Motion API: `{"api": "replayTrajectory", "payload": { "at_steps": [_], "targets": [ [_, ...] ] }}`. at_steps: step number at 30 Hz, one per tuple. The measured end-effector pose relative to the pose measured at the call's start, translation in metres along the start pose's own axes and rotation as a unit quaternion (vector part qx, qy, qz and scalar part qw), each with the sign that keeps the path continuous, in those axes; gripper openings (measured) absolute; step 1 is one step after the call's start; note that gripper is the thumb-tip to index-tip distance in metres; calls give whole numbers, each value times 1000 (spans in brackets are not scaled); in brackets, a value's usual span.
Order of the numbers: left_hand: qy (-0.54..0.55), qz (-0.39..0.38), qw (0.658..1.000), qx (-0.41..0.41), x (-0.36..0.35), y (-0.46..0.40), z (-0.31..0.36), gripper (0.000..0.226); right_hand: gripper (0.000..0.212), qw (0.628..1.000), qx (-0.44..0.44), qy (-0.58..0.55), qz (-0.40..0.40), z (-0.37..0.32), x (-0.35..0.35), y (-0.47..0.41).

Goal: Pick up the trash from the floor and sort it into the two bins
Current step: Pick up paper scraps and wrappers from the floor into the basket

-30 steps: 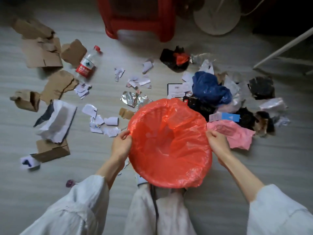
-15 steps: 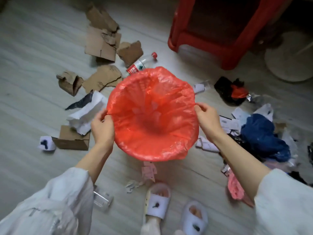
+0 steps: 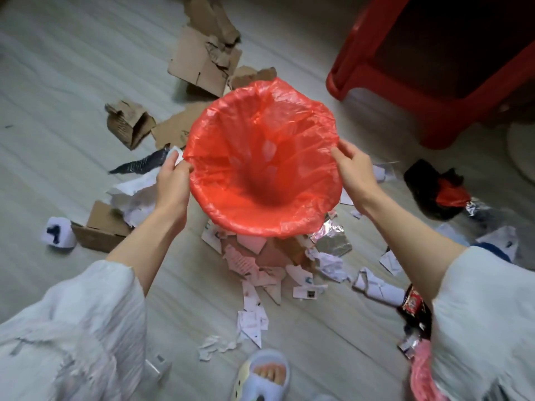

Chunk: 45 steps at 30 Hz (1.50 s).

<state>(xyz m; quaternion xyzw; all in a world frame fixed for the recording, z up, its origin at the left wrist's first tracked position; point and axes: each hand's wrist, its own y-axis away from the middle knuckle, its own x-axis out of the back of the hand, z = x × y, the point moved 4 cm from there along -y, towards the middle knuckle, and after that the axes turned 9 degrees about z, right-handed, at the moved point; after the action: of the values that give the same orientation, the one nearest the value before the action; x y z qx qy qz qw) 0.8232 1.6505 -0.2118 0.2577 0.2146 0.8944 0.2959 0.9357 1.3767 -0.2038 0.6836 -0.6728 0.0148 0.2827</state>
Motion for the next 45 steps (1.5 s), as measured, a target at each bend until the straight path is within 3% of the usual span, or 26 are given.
{"api": "replayTrajectory", "payload": {
  "at_steps": [2, 6, 8, 10, 12, 15, 17, 21, 24, 28, 30, 33, 36, 39, 42, 45],
  "targets": [
    [-37, 2, 998, -56, 3, 12, 5, 60, 25, 1000, 7, 5, 4, 1, 0, 7],
    [-105, 97, 970, -196, 24, 66, 8, 31, 45, 993, -45, 107, 35, 16, 14, 45],
    [-156, 51, 956, -243, 26, 94, 3, 27, 45, 987, -62, 147, 19, 24, 26, 66],
    [-212, -51, 930, -296, 15, 124, -6, 24, 44, 981, -67, 183, -6, 33, 39, 80],
    [-303, -211, 865, -341, -12, 150, -24, 23, 45, 973, -67, 220, -20, 45, 54, 87],
    [-492, -401, 711, -303, -61, 159, -82, 35, 47, 957, -42, 281, -62, 76, 63, 87],
    [-551, -420, 648, -316, -92, 154, -119, 45, 50, 942, -21, 323, -90, 105, 64, 82],
    [-571, -368, 621, -390, -141, 138, -175, 57, 51, 914, 18, 388, -117, 180, 55, 69],
    [-596, -350, 572, -442, -166, 124, -213, 62, 57, 884, 66, 447, -120, 229, 40, 64],
    [-507, -292, 616, -528, -197, 86, -226, 63, 56, 866, 158, 467, -76, 264, 14, 68],
    [-488, -239, 603, -585, -214, 69, -223, 57, 52, 856, 184, 481, -55, 280, 3, 68],
    [-497, -218, 629, -556, -231, 53, -229, 63, 47, 825, 226, 515, -48, 294, -12, 71],
    [-512, -185, 663, -513, -236, 45, -241, 74, 37, 827, 272, 491, -33, 301, -20, 71],
    [-484, -165, 683, -522, -236, 49, -239, 52, 23, 831, 303, 466, -17, 305, -8, 67],
    [-452, -170, 693, -535, -232, 56, -232, 24, 23, 843, 318, 435, -4, 305, 17, 66],
    [-442, -188, 696, -533, -226, 63, -229, 23, 23, 856, 304, 418, 24, 298, 45, 68]
  ]
}}
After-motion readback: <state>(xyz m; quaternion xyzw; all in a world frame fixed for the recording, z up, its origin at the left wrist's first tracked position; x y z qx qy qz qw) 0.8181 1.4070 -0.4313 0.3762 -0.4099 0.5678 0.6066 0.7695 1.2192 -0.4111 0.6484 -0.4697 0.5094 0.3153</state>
